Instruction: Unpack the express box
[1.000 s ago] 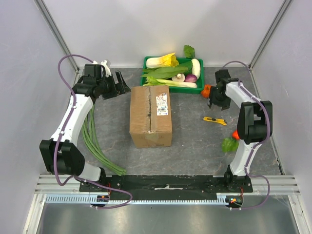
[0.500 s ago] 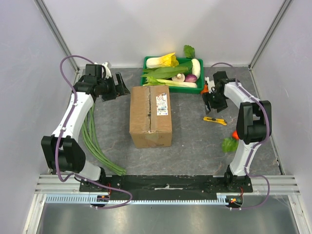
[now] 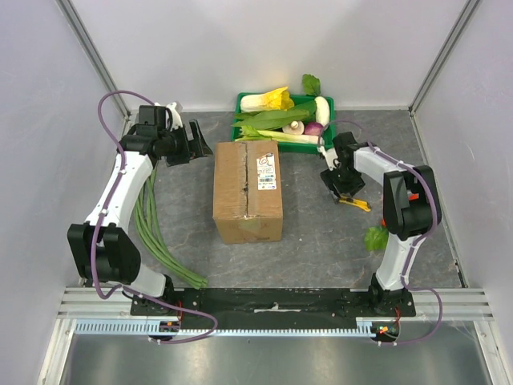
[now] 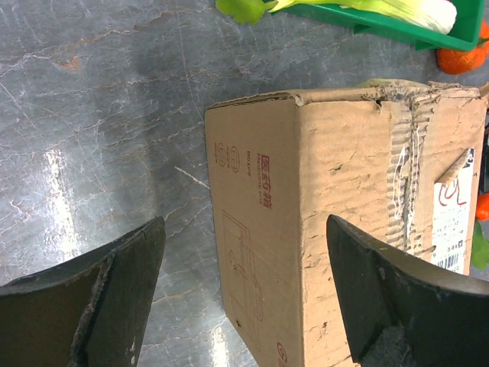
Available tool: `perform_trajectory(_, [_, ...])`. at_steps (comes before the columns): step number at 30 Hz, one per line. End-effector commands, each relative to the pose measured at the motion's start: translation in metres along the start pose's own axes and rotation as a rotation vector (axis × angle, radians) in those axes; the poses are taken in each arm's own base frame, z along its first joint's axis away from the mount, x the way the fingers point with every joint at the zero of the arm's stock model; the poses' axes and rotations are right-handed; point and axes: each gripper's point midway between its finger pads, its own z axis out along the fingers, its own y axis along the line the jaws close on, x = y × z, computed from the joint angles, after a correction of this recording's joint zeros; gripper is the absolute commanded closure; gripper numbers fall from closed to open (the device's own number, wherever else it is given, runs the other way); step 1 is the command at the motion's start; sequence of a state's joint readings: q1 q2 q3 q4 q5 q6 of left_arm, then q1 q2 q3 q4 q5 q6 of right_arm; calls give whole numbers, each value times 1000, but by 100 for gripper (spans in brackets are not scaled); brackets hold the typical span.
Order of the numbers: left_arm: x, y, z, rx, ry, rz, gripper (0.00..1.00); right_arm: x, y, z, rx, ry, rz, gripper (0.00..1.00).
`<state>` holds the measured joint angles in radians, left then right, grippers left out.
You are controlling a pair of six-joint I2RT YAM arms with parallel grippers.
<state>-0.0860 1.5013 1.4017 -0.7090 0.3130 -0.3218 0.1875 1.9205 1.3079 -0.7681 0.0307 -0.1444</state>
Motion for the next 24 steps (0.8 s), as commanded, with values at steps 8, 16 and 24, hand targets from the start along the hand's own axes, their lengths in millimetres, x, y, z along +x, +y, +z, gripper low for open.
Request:
perform_trajectory(8, [0,-1,-2,35,-3,41,9,-19,-35,-8,173,-83,7,34])
perform_trajectory(16, [0,-3,-3,49,-5,34,9,-13,-24,3,149,-59,155,50])
perform_trajectory(24, [3,-8,-5,73,2,17,9,21,-1,8,102,0,315,40])
